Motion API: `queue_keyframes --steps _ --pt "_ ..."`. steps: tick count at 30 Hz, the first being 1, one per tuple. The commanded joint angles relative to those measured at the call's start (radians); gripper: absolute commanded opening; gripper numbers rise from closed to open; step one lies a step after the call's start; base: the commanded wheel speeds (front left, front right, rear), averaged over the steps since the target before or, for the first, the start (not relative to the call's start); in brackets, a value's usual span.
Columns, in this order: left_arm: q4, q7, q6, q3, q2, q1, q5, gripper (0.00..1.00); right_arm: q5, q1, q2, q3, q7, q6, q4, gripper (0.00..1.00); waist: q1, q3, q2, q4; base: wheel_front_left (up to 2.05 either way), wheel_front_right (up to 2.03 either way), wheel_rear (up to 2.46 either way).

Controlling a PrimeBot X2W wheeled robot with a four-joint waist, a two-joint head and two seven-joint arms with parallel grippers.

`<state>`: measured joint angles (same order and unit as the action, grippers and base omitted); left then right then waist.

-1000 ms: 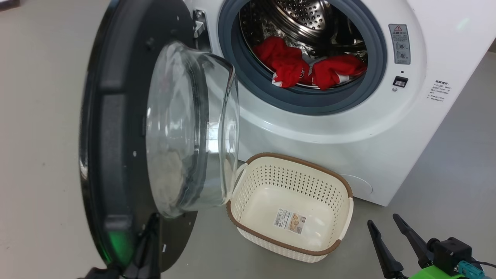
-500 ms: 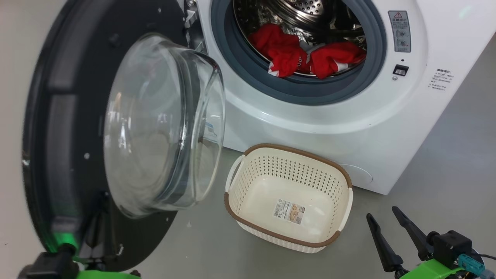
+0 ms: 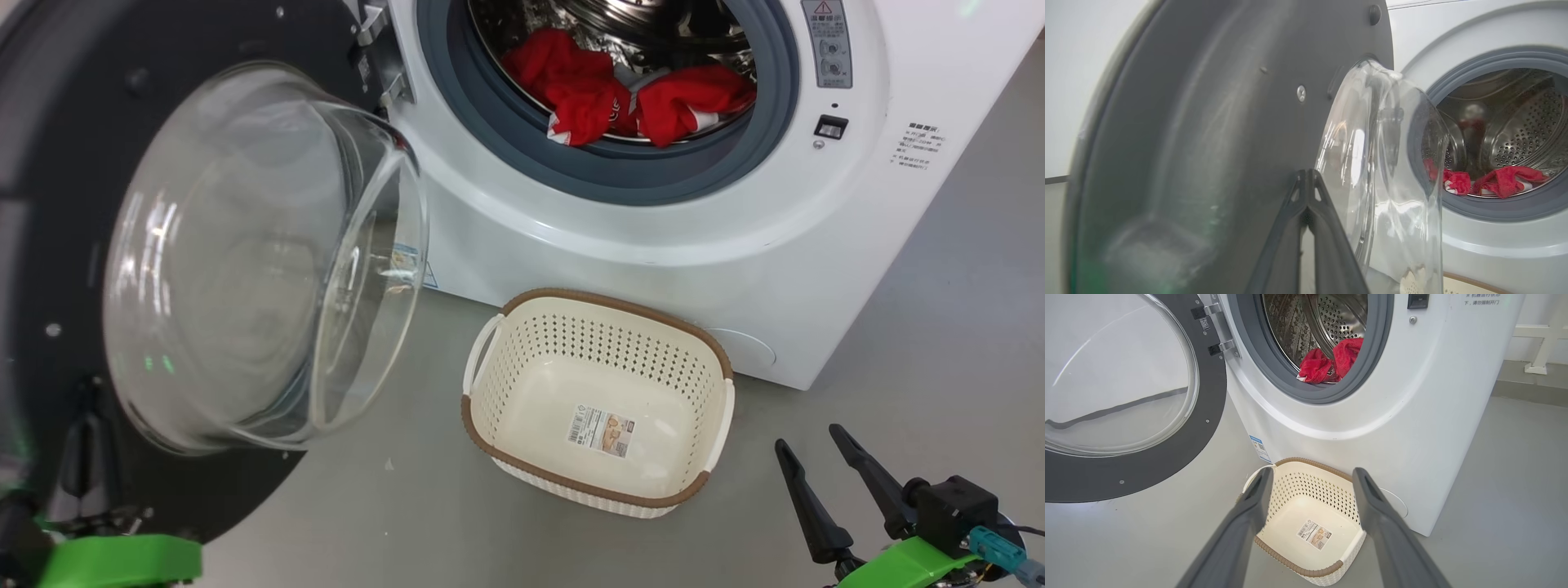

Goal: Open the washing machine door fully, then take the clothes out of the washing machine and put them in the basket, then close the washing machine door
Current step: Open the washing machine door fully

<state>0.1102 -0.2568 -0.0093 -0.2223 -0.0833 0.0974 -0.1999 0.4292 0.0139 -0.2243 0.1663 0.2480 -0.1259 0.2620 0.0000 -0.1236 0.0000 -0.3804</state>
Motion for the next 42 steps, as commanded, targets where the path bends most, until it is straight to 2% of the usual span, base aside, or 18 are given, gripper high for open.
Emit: queue_keyframes --steps 1,8,19,36,42 --pt "-0.015 -0.005 0.004 -0.061 -0.043 0.044 0.010 0.00 0.003 -0.034 -0.021 0.016 0.014 -0.005 -0.027 1.00 0.0000 -0.004 0.0000 0.002 0.00 0.00 0.00" --pt "0.042 -0.005 -0.003 -0.137 -0.063 0.087 0.016 0.00 0.002 -0.047 -0.035 0.018 0.014 -0.005 -0.032 1.00 0.0000 -0.028 0.0000 0.010 0.00 0.00 0.00" --pt "0.197 -0.005 -0.014 -0.271 -0.129 0.175 0.037 0.00 0.003 -0.056 -0.044 0.034 0.014 -0.005 -0.034 1.00 0.0000 -0.046 0.0000 0.041 0.00 0.00 0.00" --pt "0.465 -0.005 -0.039 -0.394 -0.284 0.324 0.069 0.00 0.005 -0.071 -0.046 0.047 0.014 -0.005 -0.037 1.00 0.0000 -0.081 0.0000 0.089 0.00 0.00 0.00" --pt "0.514 -0.005 -0.044 -0.413 -0.322 0.368 0.093 0.00 0.006 -0.079 -0.056 0.047 0.014 -0.005 -0.043 1.00 0.0000 -0.107 0.0000 0.106 0.00 0.00 0.00"
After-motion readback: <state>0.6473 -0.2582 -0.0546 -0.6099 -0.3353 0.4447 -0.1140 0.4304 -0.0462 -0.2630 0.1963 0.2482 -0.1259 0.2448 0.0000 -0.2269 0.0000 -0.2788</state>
